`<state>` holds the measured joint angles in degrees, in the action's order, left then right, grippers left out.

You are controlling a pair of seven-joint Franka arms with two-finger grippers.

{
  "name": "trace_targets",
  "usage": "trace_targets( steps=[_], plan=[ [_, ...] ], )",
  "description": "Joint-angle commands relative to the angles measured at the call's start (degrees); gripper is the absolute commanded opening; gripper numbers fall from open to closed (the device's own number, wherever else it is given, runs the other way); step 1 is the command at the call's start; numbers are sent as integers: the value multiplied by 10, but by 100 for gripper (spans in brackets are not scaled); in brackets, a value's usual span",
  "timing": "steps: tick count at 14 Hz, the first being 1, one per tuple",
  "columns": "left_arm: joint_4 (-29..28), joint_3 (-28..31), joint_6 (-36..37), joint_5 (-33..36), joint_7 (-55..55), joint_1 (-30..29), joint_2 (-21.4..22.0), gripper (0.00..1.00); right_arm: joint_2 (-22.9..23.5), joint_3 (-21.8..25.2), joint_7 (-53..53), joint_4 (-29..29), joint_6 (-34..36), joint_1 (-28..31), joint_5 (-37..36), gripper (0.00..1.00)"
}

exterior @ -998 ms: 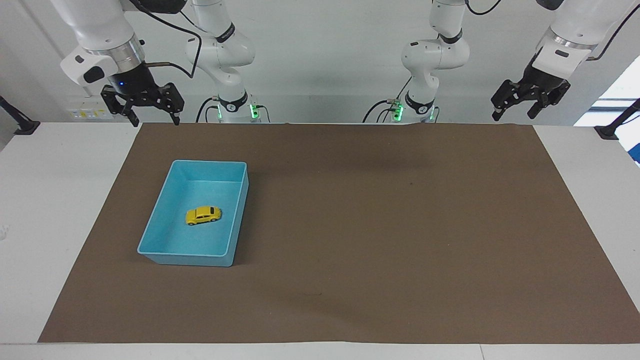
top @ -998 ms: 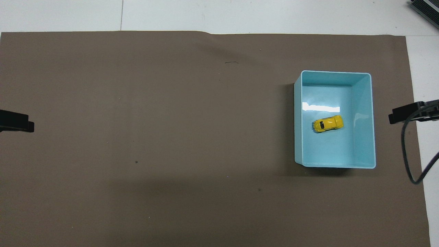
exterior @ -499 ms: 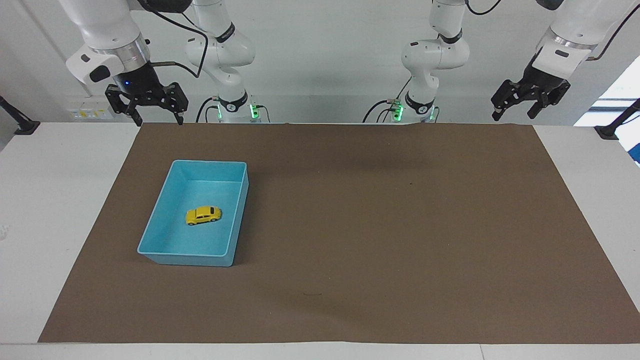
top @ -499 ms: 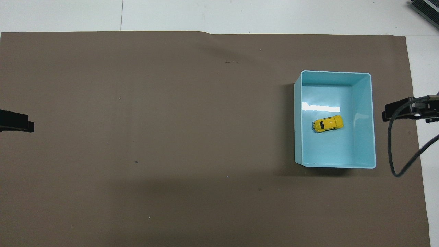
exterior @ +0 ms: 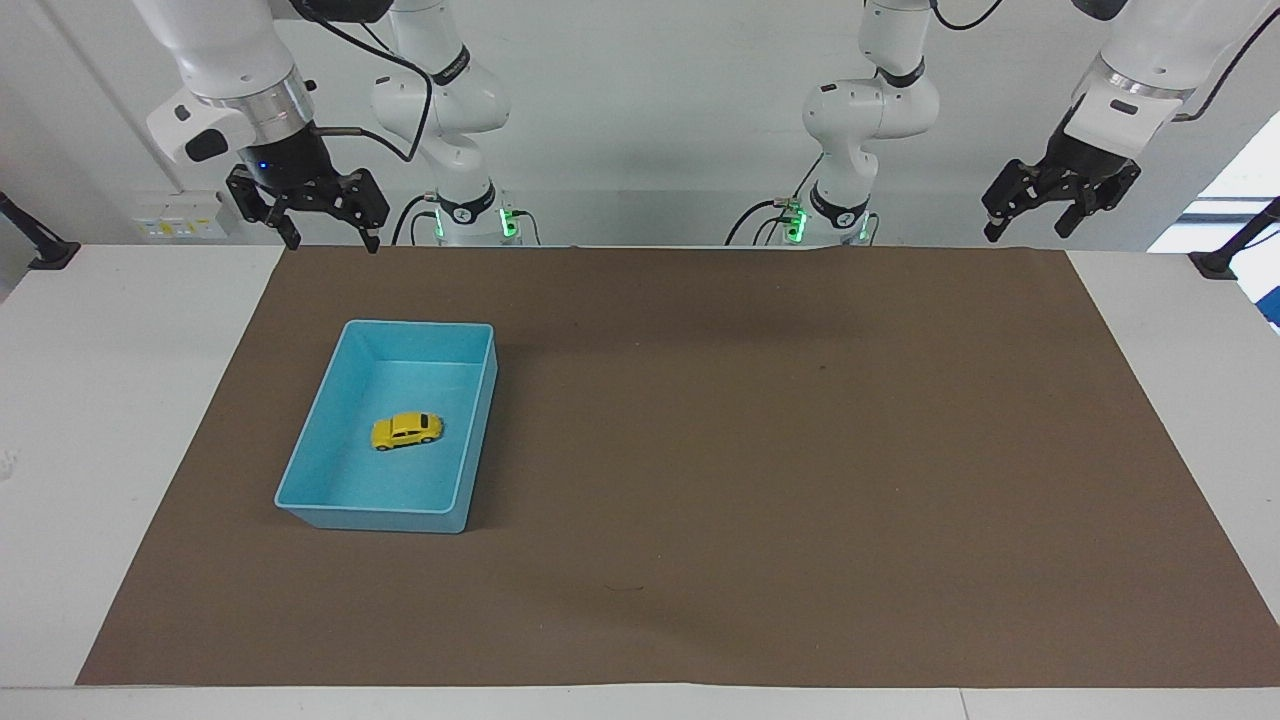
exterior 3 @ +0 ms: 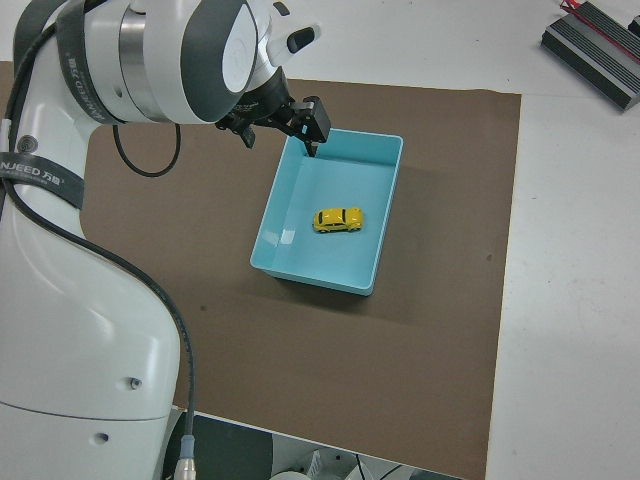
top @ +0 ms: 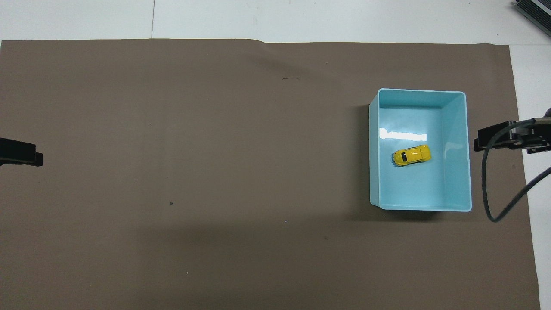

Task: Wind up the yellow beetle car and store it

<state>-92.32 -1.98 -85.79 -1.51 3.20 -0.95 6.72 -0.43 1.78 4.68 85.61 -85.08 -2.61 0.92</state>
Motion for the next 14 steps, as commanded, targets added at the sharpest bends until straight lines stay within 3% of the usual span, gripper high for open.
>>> trace_targets(
  steps=[1, 14],
  plan=[
    [6, -4, 8, -6, -3, -7, -2, 100, -2, 2, 10, -3, -32, 4, 15, 100],
    [6, -4, 8, -6, -3, -7, -2, 100, -4, 7, -10, -3, -26, 10, 18, 100]
  ],
)
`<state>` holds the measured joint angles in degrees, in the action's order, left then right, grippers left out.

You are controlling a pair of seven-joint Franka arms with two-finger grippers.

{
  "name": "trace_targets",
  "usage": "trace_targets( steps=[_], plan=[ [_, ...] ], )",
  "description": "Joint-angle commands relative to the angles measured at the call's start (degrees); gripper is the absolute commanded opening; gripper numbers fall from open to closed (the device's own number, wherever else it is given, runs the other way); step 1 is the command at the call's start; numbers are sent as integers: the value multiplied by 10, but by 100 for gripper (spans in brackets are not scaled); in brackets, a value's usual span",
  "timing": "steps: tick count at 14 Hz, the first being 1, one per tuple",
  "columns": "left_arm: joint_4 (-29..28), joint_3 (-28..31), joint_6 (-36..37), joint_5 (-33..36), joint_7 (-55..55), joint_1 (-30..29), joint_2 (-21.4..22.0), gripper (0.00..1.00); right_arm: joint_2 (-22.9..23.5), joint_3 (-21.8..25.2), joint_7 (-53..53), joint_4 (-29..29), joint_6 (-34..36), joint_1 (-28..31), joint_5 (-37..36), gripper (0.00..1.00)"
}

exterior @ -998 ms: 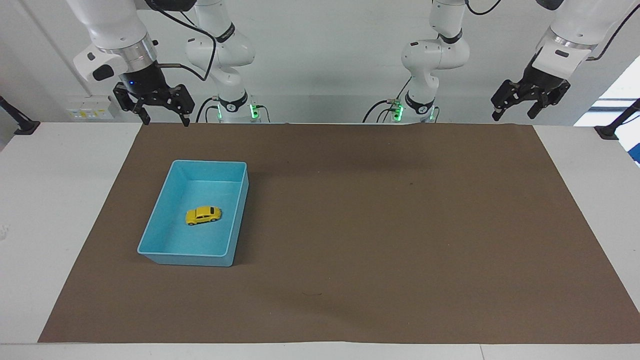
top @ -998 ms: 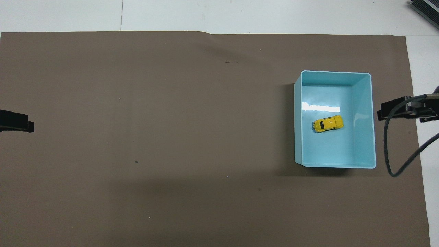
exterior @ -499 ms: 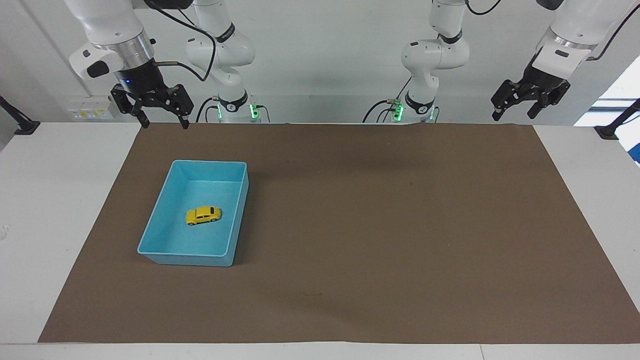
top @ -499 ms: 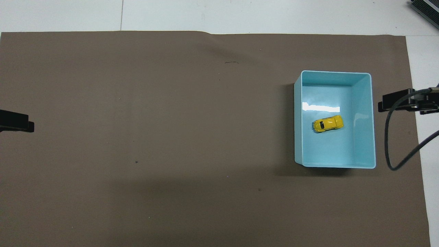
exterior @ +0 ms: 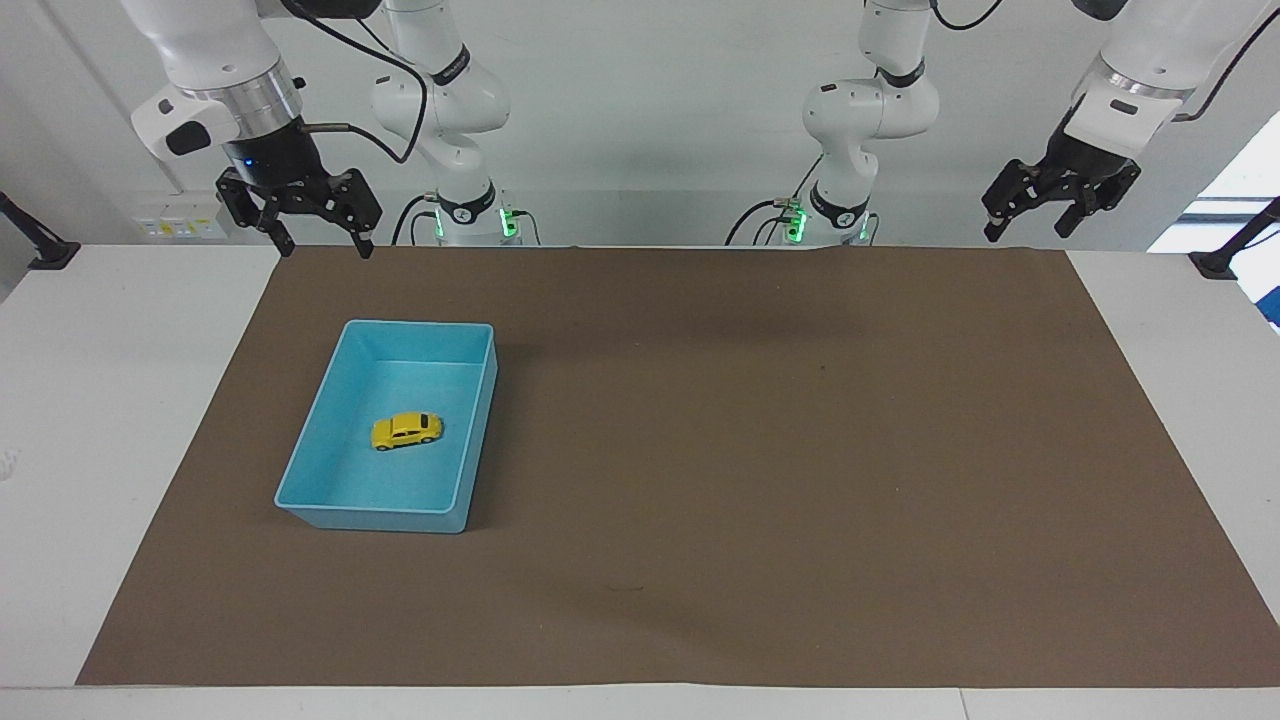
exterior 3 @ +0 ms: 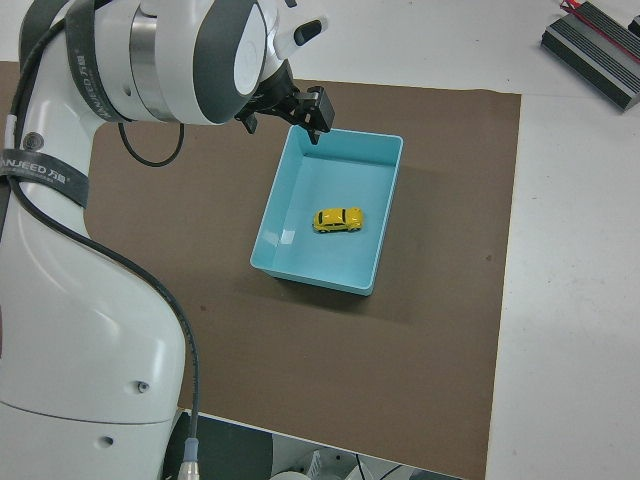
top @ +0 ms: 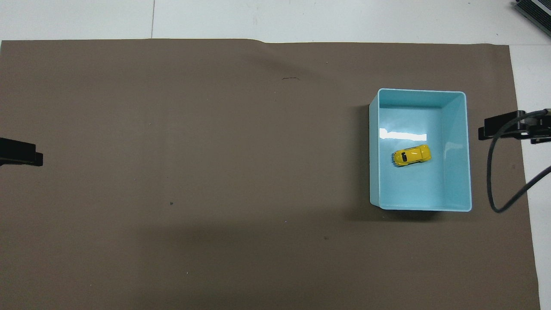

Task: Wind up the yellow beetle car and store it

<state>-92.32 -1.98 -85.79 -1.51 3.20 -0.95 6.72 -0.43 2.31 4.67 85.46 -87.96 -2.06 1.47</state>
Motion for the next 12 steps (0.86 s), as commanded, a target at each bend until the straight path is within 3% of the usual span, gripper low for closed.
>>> trace_targets(
  steps=[1, 12],
  plan=[
    [7, -4, 9, -6, -3, -7, -2, 100, -4, 2, -9, -1, 0, 5, 13, 100],
    [7, -4, 8, -6, -3, -8, -2, 100, -5, -3, -9, 2, -2, 3, 13, 100]
  ],
)
